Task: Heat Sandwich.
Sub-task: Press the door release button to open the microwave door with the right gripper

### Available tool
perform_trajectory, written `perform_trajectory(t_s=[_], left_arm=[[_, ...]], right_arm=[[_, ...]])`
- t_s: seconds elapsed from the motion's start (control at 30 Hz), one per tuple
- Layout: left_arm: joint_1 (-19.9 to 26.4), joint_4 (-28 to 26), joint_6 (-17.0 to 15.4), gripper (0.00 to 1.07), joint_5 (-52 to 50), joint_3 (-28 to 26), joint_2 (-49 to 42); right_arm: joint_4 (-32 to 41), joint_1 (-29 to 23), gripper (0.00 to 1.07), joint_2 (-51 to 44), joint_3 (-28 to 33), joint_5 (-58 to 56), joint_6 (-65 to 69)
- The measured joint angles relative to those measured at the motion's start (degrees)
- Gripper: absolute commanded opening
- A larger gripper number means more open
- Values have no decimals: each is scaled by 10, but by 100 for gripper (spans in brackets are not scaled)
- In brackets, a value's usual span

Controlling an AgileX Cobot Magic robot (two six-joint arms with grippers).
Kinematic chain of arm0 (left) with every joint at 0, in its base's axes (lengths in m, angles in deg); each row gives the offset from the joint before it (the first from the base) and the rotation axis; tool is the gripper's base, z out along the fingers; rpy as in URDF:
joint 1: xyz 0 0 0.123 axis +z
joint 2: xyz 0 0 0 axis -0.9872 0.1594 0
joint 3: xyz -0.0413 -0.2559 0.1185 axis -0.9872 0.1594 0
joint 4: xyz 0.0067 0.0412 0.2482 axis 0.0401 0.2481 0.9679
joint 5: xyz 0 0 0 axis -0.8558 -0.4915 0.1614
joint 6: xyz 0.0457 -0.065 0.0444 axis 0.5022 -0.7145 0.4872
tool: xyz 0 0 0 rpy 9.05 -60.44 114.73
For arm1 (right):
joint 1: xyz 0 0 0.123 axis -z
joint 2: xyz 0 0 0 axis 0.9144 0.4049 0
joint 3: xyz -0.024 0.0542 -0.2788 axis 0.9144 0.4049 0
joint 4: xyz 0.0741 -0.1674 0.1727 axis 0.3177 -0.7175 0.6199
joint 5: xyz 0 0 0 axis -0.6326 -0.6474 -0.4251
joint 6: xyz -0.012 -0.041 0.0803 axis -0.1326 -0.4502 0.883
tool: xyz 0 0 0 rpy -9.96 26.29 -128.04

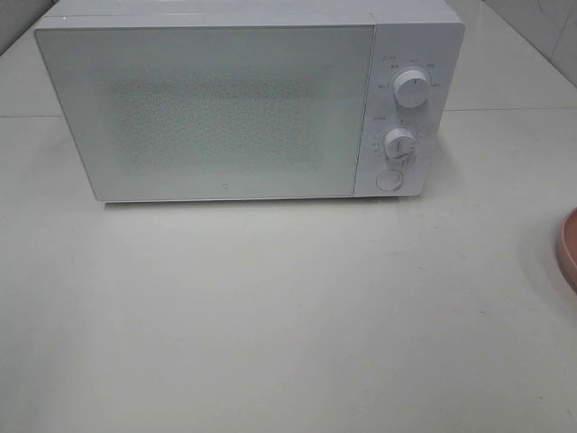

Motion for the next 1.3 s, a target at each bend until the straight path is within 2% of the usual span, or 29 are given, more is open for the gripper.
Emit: perform_trajectory(t_s=[0.9,1.3], left_arm=[[0,0,0,101,0,0,0],[0,0,0,101,0,0,0]], right_arm=[[1,0,76,2,-15,18,1],[1,0,76,105,-16,80,1]])
